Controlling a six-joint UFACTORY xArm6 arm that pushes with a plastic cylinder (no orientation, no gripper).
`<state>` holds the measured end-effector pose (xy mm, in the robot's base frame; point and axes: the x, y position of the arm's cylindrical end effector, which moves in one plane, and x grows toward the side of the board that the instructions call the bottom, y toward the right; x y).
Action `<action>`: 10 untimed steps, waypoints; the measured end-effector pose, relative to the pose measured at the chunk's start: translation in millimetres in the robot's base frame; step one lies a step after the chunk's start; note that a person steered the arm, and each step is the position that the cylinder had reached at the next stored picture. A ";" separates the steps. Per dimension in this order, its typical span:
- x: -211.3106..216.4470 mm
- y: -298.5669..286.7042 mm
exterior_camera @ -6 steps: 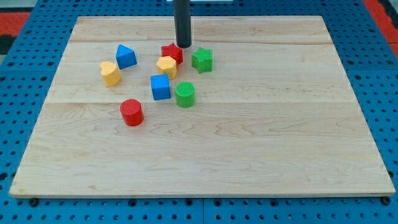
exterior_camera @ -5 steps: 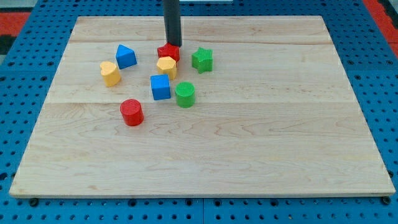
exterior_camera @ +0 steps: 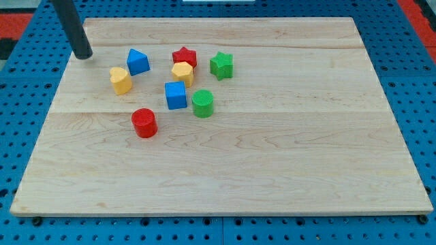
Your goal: Push the group of stars to the right of the yellow hexagon
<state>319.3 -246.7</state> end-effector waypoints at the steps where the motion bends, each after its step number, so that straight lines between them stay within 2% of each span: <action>1: -2.7 66.8; 4: -3.8 204.9; 5: -3.8 212.6; 7: -3.6 275.0; 10: -9.6 307.3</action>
